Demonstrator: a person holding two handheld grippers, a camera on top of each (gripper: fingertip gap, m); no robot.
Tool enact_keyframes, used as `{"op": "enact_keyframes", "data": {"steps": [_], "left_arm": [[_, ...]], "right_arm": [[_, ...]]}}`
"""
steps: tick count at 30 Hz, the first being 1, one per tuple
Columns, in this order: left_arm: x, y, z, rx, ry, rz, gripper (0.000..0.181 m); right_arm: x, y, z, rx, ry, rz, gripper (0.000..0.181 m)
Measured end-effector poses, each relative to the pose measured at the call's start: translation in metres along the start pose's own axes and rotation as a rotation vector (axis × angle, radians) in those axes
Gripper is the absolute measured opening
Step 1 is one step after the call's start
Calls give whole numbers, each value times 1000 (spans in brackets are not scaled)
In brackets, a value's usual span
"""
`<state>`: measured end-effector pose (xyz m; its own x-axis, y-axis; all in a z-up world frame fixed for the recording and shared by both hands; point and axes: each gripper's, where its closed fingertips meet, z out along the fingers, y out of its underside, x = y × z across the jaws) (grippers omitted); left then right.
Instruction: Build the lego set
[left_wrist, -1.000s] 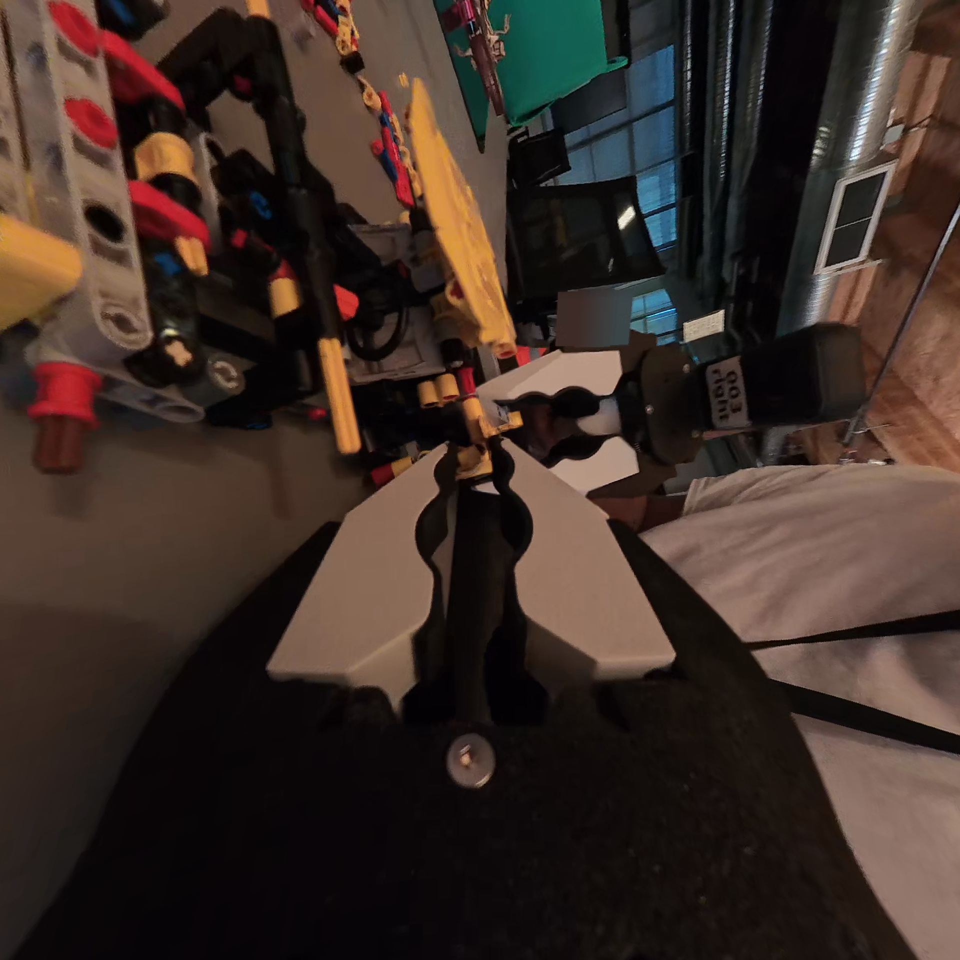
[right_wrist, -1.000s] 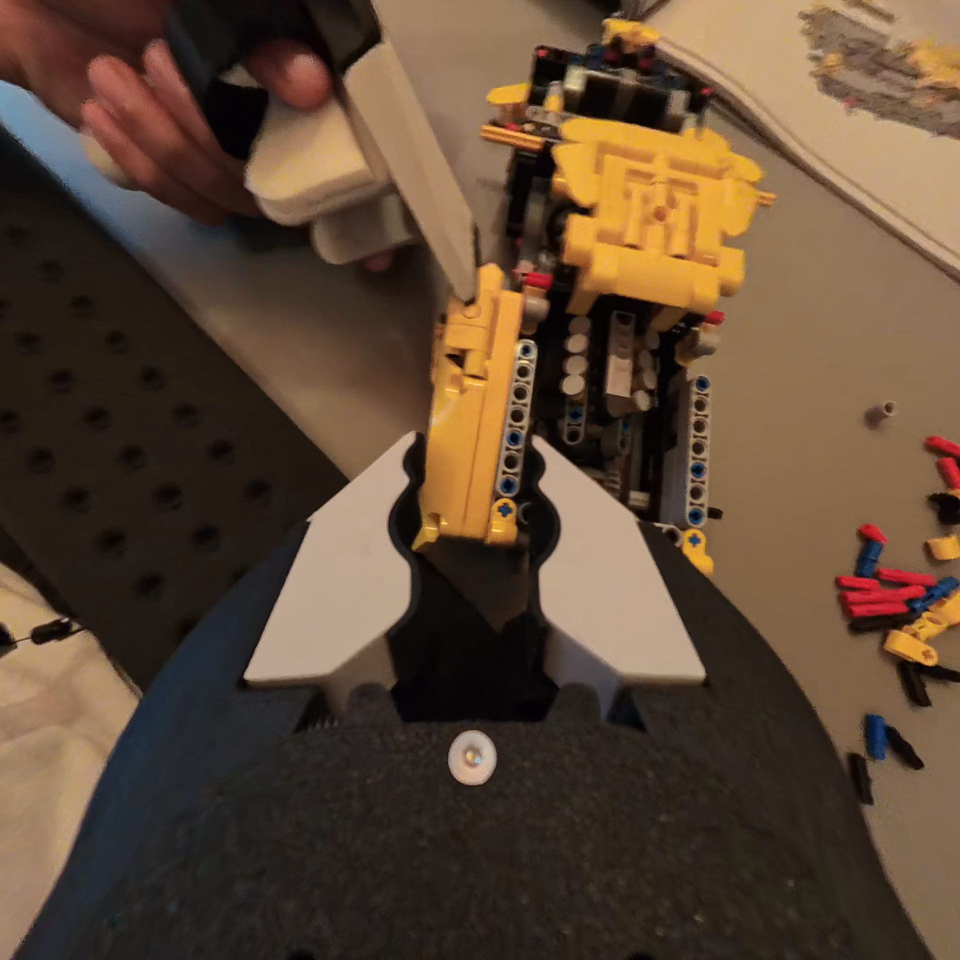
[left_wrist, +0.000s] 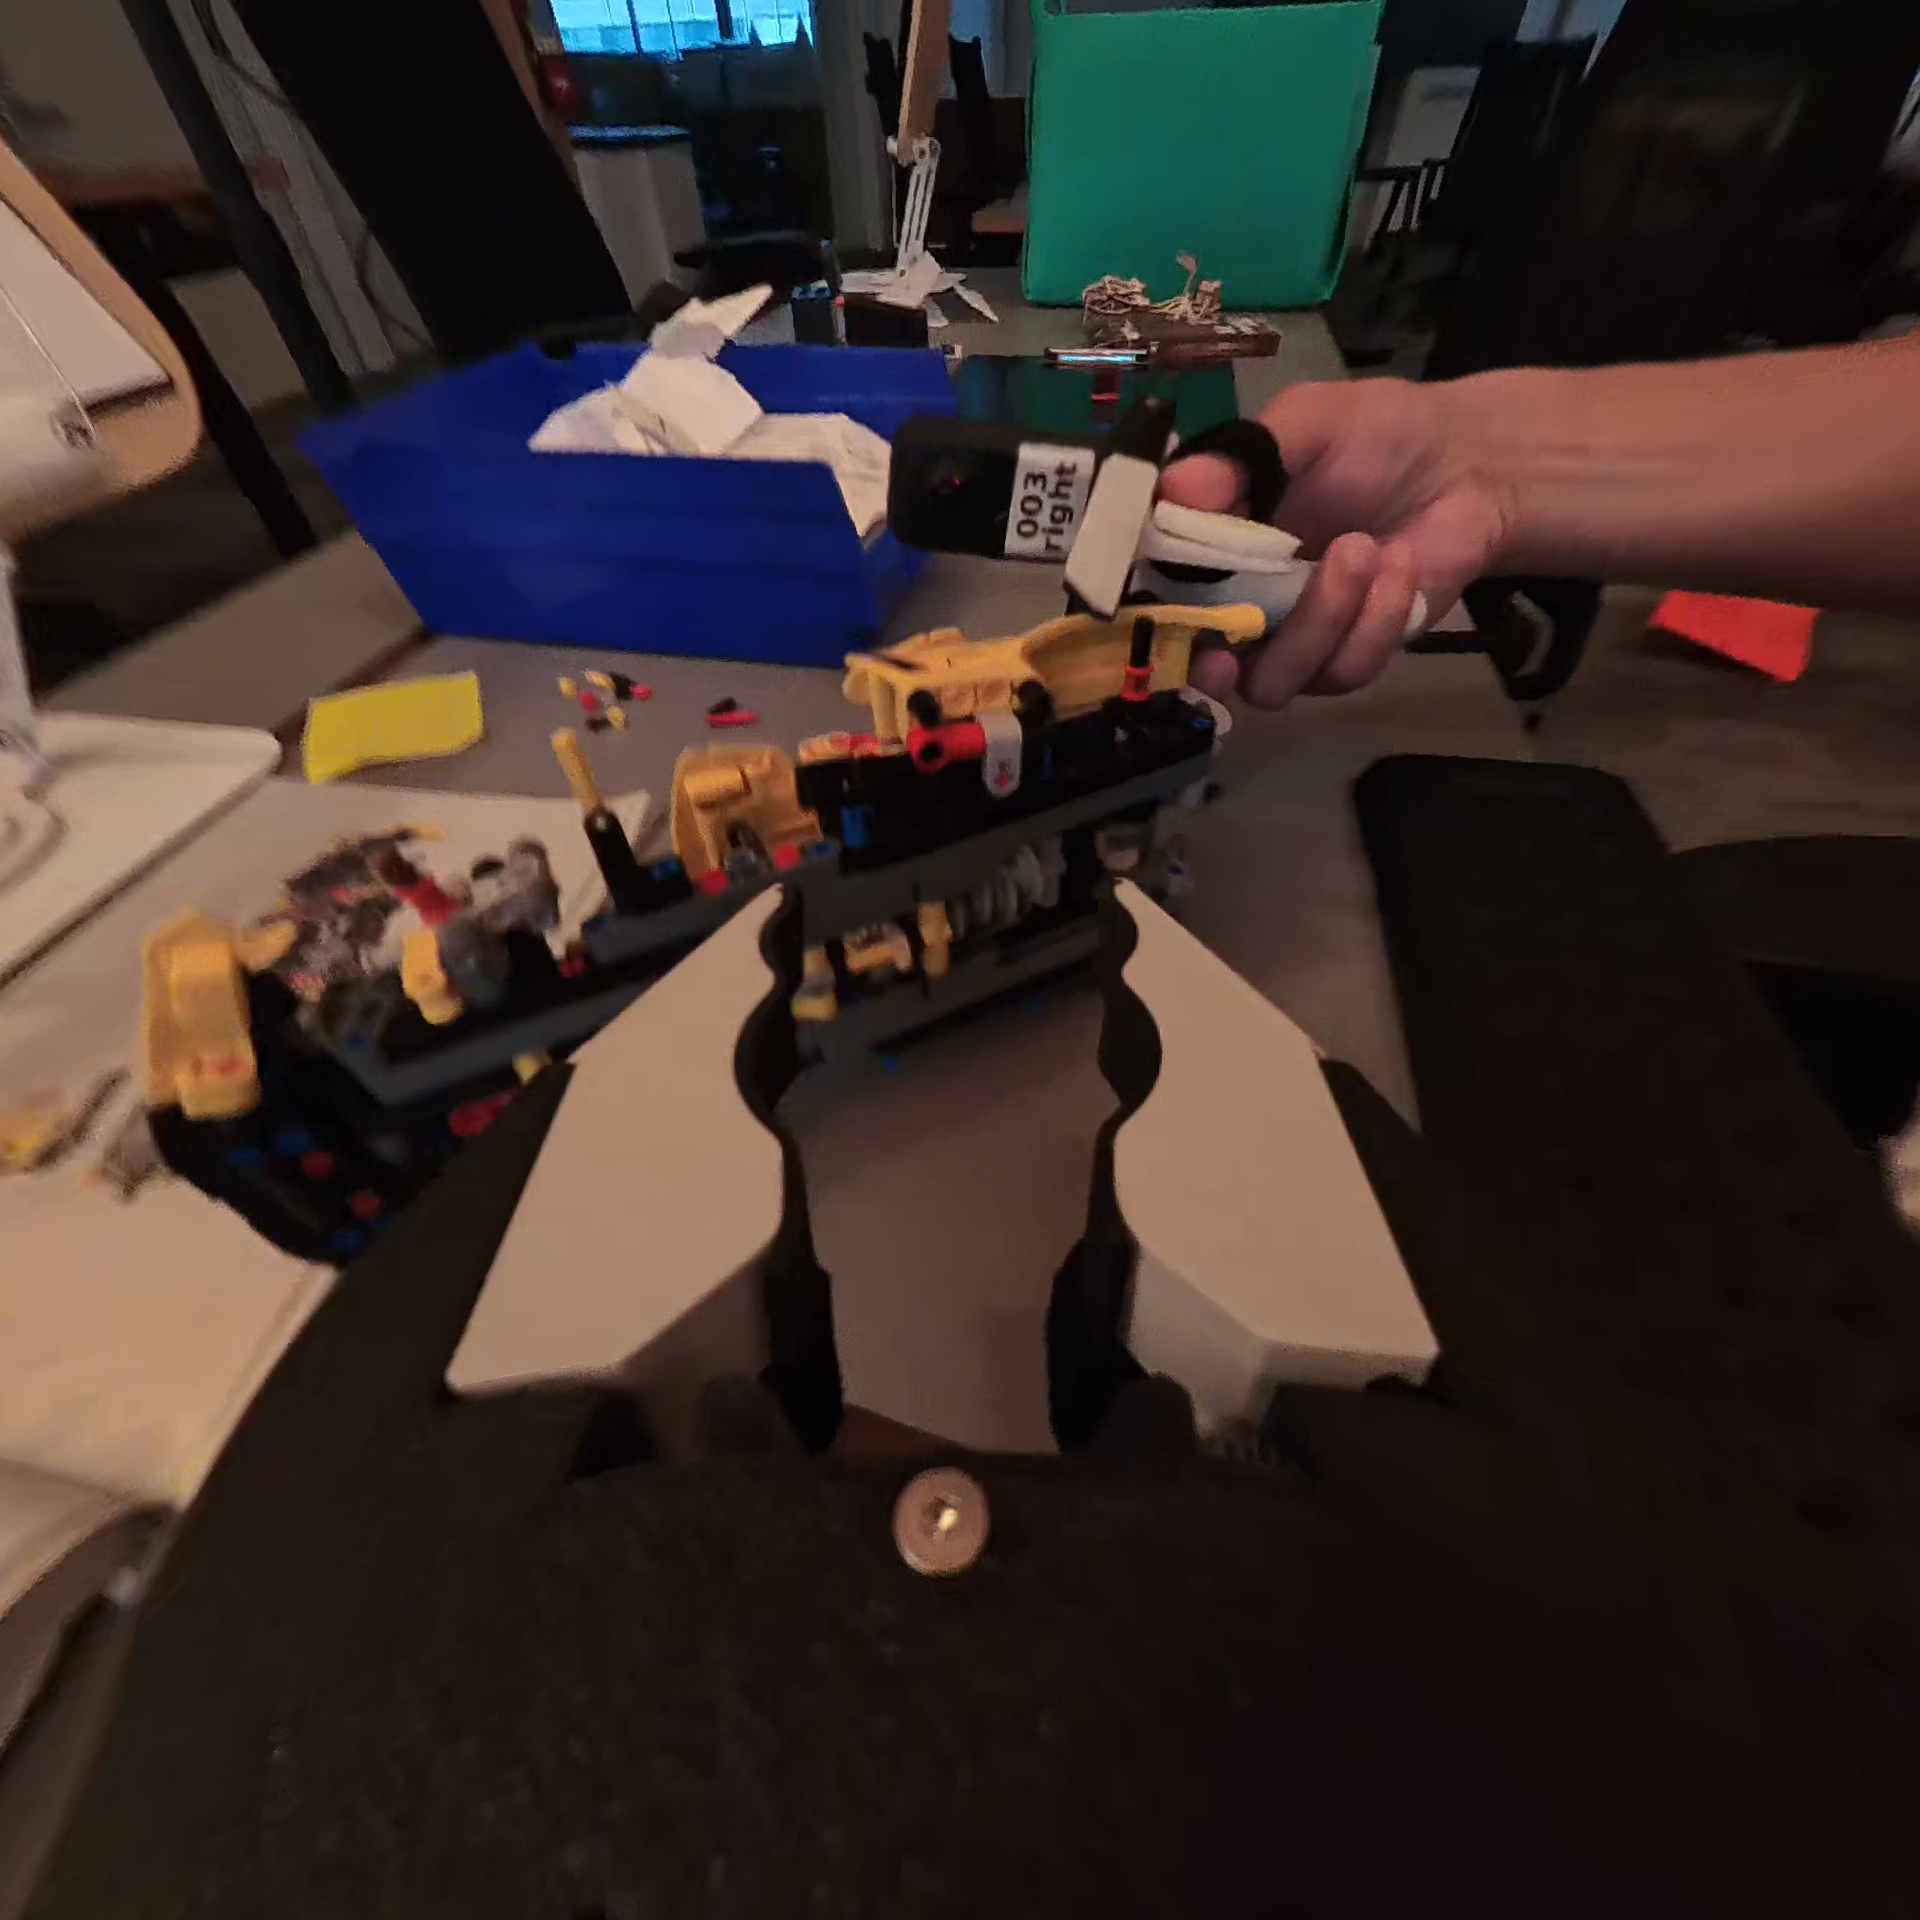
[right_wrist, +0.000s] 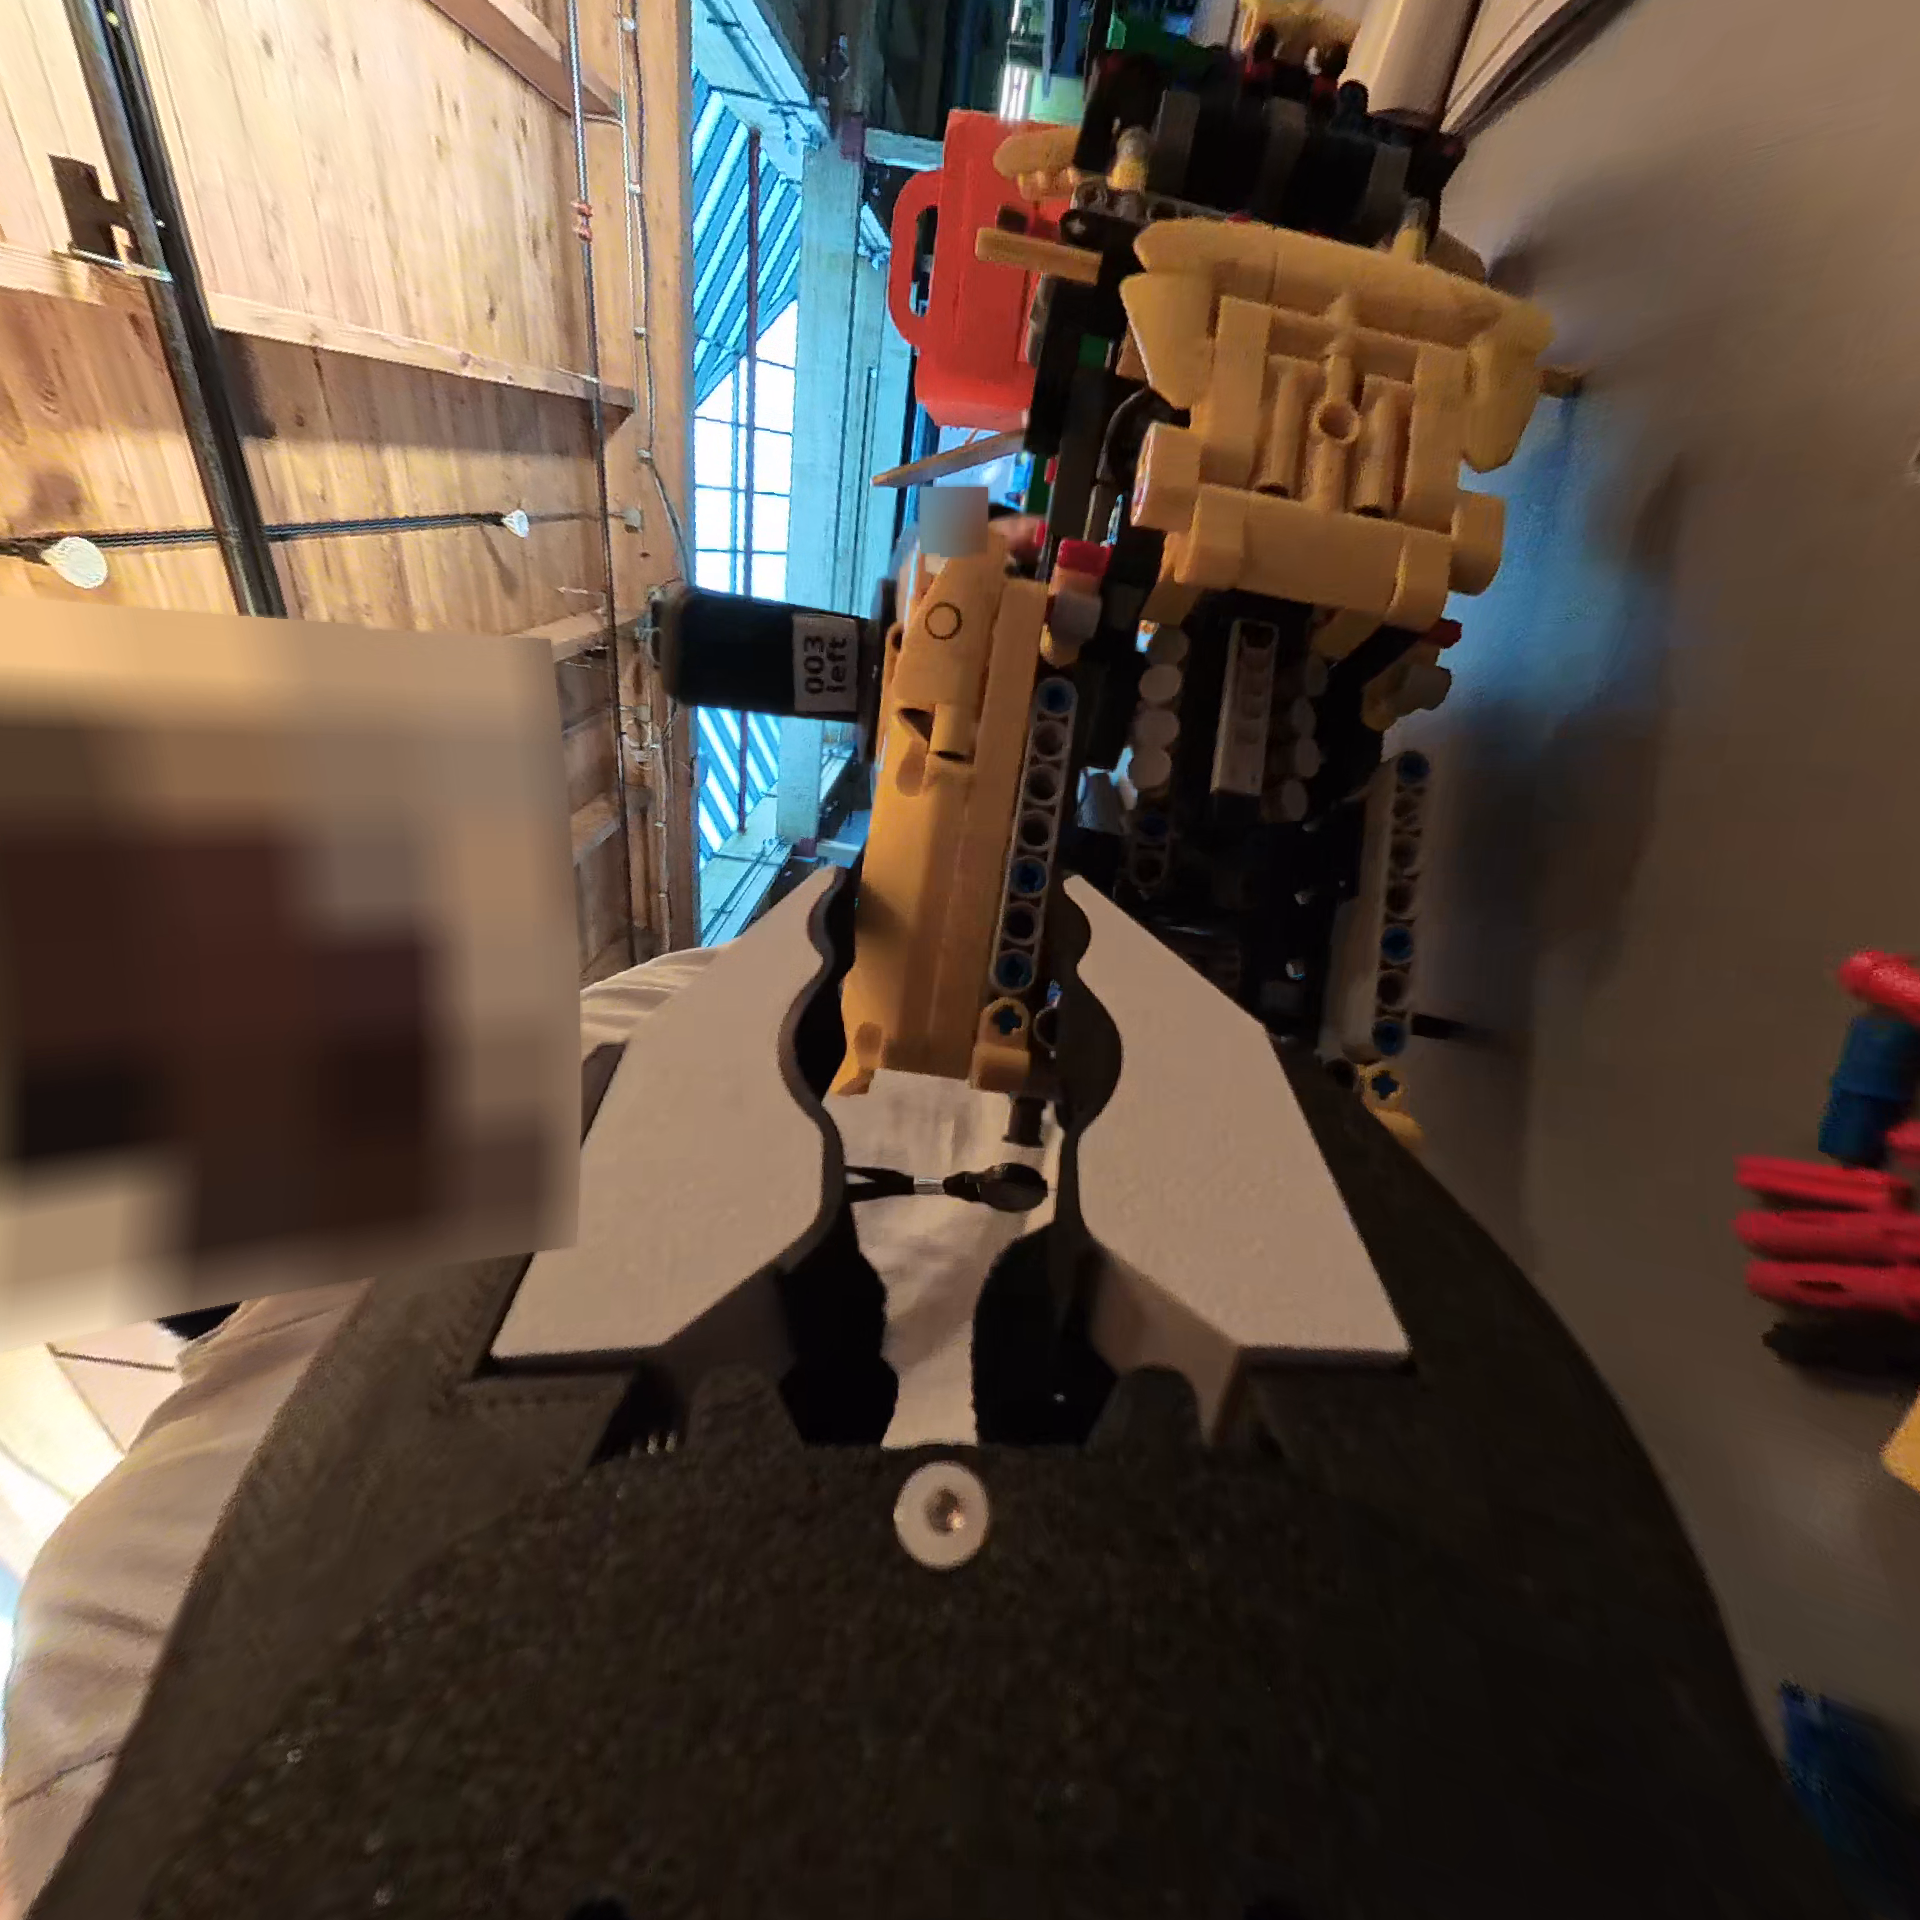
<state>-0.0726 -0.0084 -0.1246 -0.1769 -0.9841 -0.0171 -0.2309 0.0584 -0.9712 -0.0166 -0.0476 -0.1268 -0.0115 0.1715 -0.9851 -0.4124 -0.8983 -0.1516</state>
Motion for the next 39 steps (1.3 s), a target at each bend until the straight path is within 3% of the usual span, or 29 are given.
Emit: {"op": "enact_keyframes", "data": {"steps": [3,7,12,15,18,23,27,32,33,35,39], "left_arm": [[-11,-11,20,-1,-39,55,57],[-3,-20,39,-3,49,41,57],[1,-16,49,-26,50,85,47],[2,-17,52,-16,18,81,42],[4,-17,55,-25,-25,122,38],[3,-16,57,-33,-69,96,39],[7,-15,52,-57,-31,45,39],[12,-15,50,-38,7,49,44],[13,-14,47,-43,23,48,44],[12,-15,36,-30,39,57,44],[-3,-16,17,-14,20,75,44]], "right_arm": [[1,-1,-2,-38,3,-5,36],[2,-2,-4,-71,35,-27,38],[-1,-11,-12,-56,71,-80,58],[8,-20,-21,-44,328,-281,66],[-9,-27,-6,-47,559,-580,74],[3,-23,16,-209,946,-749,84],[4,-37,19,-204,1042,-752,69],[18,-27,28,-344,1071,-697,66],[18,-26,29,-359,1076,-691,57],[18,-25,27,-409,1099,-699,55],[17,-21,24,-497,1033,-694,53]]}}
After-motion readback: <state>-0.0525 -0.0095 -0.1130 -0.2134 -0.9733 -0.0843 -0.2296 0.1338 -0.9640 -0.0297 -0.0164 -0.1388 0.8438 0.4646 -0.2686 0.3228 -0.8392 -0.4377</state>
